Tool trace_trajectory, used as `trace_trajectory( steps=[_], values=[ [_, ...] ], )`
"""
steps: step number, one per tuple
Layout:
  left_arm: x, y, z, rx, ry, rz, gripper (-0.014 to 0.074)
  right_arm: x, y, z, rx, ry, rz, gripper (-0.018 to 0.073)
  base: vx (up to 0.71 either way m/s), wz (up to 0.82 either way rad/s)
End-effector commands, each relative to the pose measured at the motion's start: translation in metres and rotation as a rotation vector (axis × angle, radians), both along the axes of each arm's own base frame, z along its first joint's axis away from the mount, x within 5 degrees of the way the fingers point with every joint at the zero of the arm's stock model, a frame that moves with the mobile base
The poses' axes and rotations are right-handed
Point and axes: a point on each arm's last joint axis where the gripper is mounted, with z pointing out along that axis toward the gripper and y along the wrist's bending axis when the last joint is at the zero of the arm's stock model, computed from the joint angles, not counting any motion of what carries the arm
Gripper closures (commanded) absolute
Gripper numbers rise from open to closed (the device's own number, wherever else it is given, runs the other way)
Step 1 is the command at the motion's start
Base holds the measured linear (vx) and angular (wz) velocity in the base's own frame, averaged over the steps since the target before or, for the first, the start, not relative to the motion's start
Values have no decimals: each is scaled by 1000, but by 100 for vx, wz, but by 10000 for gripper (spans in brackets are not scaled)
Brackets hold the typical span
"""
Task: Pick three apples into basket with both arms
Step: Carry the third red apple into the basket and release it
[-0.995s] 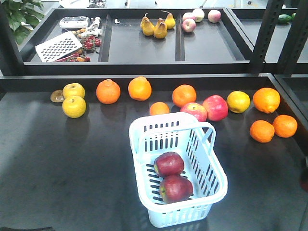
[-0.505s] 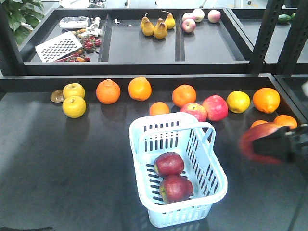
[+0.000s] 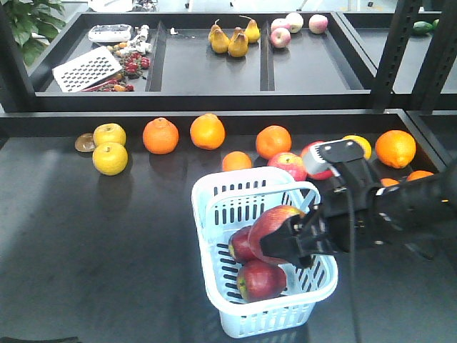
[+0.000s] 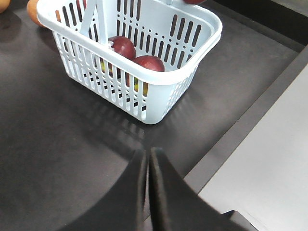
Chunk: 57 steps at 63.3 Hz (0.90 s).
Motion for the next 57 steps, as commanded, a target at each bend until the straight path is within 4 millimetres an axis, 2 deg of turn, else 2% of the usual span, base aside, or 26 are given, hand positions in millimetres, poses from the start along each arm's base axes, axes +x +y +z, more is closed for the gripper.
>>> trace_trajectory(
  steps=[1,8,16,21,31,38,44,52,57],
  values=[
    [4,-1,11,-56,-30,38,603,12,4,6,45,-45,-64,263,0,0],
    [4,-1,11,-56,-30,38,603,19,4,-4,34,-30,-81,48,0,0],
    [4,-1,11,-56,-30,38,603,23,3,-4,31,-56,-107,-125,0,0],
    [4,-1,11,-56,-30,38,603,24,3,-3,31,-62,-112,-171,0,0],
    [4,-1,11,-56,-30,38,603,24,3,-3,29,-65,-108,-156,0,0],
    [4,-1,11,-56,-30,38,603,21,4,-3,26,-55,-81,-112,0,0],
    [4,-1,11,-56,-30,38,603,18,5,-2,30,-36,-49,-18,0,0],
    [4,-1,11,-56,-30,38,603,7,7,4,32,-26,33,207,0,0],
    [4,-1,11,-56,-30,38,603,-2,7,12,35,-44,97,402,0,0]
  ],
)
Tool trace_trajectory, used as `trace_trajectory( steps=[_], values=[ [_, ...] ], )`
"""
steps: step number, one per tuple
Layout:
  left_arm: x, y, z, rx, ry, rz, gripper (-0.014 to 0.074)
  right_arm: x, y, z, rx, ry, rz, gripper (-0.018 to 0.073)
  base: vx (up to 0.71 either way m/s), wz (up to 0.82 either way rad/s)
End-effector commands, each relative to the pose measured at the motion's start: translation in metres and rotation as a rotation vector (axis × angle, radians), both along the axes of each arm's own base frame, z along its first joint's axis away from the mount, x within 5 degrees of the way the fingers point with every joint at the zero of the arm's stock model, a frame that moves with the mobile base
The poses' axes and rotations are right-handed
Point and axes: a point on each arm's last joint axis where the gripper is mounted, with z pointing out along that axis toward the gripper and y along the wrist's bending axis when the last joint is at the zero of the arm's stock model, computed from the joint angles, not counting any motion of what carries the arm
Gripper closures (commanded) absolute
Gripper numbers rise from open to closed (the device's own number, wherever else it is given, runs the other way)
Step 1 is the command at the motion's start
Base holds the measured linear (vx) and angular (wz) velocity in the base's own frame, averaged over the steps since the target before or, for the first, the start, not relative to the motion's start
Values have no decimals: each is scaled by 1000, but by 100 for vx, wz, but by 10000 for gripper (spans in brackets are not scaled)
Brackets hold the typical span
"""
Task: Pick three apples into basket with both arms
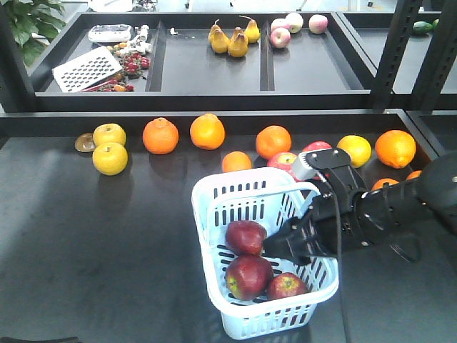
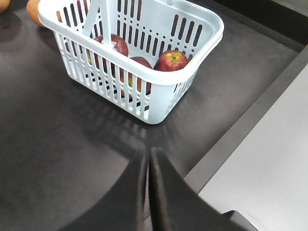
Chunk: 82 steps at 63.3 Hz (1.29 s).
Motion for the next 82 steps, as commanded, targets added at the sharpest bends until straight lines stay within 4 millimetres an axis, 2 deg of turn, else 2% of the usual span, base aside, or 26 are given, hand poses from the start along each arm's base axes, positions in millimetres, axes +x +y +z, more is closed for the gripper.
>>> trace_trajectory(
  steps=[1,5,11,18,25,30,40,50,55,64,82],
  values=[
    [4,-1,11,-56,-30,38,603,-11,1,29,40,-83,74,452,0,0],
    [4,-1,11,-56,-30,38,603,-18,0,37,44,-106,109,578,0,0],
    [4,-1,11,-56,-30,38,603,-33,-3,54,61,-146,140,569,0,0],
    [4,-1,11,-56,-30,38,603,-59,-11,74,61,-222,173,565,0,0],
    [4,-1,11,-55,-30,38,603,-88,-26,82,15,-328,148,564,0,0],
    [4,-1,11,-55,-30,38,603,-108,-39,77,-23,-380,82,564,0,0],
    [4,-1,11,-55,-30,38,603,-145,-63,53,-45,-465,-95,564,0,0],
    [4,-1,11,-55,-30,38,603,-169,-82,29,-75,-524,-230,564,0,0],
    [4,-1,11,-55,-30,38,603,-176,-88,21,-65,-526,-287,564,0,0],
    [4,-1,11,-55,-30,38,603,-183,-93,25,-69,-586,-316,564,0,0],
    [4,-1,11,-55,-30,38,603,-184,-93,25,-67,-588,-316,564,0,0]
  ],
)
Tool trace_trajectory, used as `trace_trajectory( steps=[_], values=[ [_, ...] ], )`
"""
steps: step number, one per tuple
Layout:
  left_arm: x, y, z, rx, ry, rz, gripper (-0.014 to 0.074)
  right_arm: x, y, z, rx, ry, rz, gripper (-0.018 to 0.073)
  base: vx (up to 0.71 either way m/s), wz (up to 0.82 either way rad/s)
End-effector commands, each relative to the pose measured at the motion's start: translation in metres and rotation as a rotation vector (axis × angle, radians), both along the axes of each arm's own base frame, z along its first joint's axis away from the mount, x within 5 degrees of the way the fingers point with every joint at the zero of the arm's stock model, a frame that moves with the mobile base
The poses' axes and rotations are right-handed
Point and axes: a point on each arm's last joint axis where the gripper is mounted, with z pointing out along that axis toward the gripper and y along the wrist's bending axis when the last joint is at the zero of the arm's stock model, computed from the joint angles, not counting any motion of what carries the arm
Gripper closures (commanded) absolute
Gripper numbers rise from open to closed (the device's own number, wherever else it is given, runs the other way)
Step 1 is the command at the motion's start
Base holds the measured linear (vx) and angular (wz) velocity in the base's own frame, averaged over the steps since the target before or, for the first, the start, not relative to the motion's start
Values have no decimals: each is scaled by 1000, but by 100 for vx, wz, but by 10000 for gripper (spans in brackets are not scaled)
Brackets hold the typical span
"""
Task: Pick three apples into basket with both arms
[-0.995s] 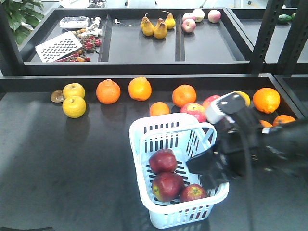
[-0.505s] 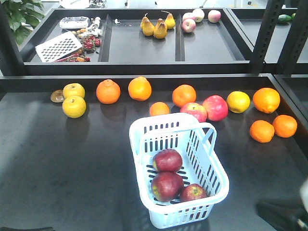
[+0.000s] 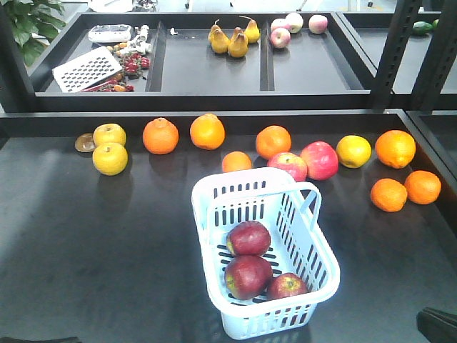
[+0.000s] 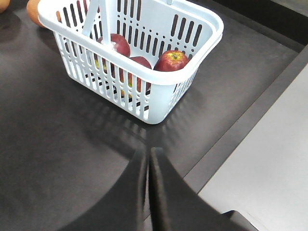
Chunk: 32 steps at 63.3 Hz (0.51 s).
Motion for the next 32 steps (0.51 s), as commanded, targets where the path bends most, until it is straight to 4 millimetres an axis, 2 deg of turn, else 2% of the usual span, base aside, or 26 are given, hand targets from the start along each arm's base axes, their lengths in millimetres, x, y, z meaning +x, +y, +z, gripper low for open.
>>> trace_trajectory(
  steps=[1,32],
  values=[
    [4,-1,11,-55,-30,38,603,4,0,14,28,-83,-20,564,0,0],
    [4,-1,11,-55,-30,38,603,4,0,14,28,-84,-19,564,0,0]
  ],
)
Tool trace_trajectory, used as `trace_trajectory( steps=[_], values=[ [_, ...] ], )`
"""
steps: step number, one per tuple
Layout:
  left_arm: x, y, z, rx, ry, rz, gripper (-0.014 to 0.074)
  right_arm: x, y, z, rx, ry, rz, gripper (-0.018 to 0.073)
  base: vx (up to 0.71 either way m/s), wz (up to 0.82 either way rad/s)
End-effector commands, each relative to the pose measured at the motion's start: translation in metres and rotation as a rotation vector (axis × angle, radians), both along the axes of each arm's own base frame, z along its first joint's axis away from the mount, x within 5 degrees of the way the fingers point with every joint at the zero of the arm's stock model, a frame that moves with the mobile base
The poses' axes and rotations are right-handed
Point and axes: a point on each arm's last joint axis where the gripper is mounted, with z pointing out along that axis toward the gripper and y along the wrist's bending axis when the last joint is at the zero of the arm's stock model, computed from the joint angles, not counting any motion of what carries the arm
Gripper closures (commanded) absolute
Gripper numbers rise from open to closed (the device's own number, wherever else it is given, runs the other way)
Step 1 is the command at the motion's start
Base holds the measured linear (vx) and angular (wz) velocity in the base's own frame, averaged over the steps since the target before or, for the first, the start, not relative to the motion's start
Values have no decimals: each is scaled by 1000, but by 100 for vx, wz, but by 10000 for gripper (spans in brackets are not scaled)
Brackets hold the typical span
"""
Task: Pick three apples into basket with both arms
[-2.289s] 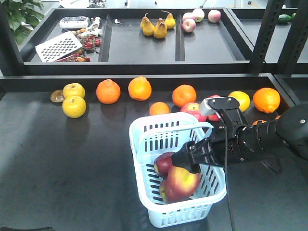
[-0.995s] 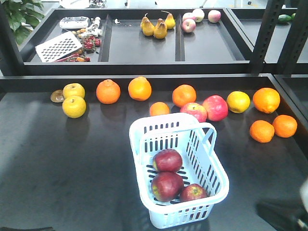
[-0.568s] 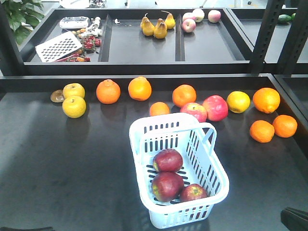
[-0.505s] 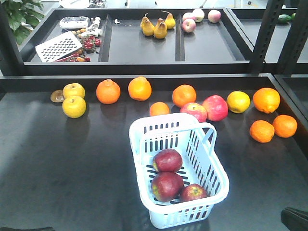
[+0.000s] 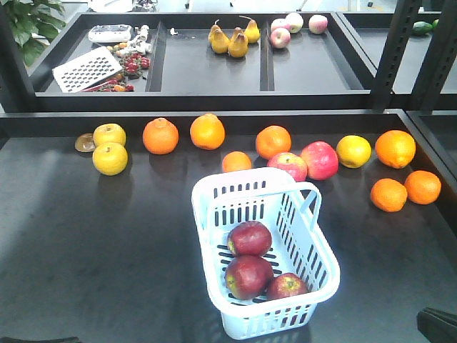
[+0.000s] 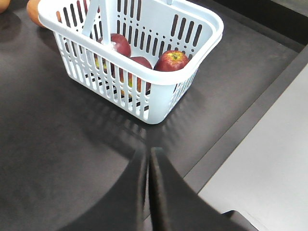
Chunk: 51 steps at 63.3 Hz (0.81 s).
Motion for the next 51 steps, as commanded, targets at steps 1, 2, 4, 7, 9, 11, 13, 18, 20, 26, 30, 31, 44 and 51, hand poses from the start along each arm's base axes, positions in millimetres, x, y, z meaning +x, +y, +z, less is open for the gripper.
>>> trace_trajectory(
  steps=[1,2,4,7,9,11,13,18,20,26,30,31,44,51],
  values=[
    [4,-1,11,-55,-30,38,603,4,0,14,28,-84,-19,564,0,0],
    [4,-1,11,-55,-30,38,603,4,0,14,28,-84,-19,564,0,0],
    [5,0,11,-56,-32,42,603,4,0,14,28,-84,-19,564,0,0],
    [6,0,11,-59,-41,53,603,4,0,14,28,-84,-19,564,0,0],
    [6,0,11,-62,-44,59,603,4,0,14,28,-84,-19,564,0,0],
    [7,1,12,-74,-41,74,603,4,0,14,28,-84,-19,564,0,0],
    [8,1,10,-88,-28,99,603,4,0,14,28,-84,-19,564,0,0],
    [10,6,5,-80,-9,163,603,4,0,14,28,-84,-19,564,0,0],
    [11,8,0,-60,2,193,603,4,0,14,28,-84,-19,564,0,0],
    [12,17,-15,-19,41,292,603,4,0,14,28,-84,-19,564,0,0],
    [13,21,-25,-25,46,353,603,4,0,14,28,-84,-19,564,0,0],
    [13,22,-27,-28,43,363,603,4,0,14,28,-84,-19,564,0,0],
    [11,29,-54,-63,-78,407,603,4,0,14,28,-84,-19,564,0,0],
    [5,33,-63,-87,-140,406,603,4,0,14,28,-84,-19,564,0,0]
  ],
)
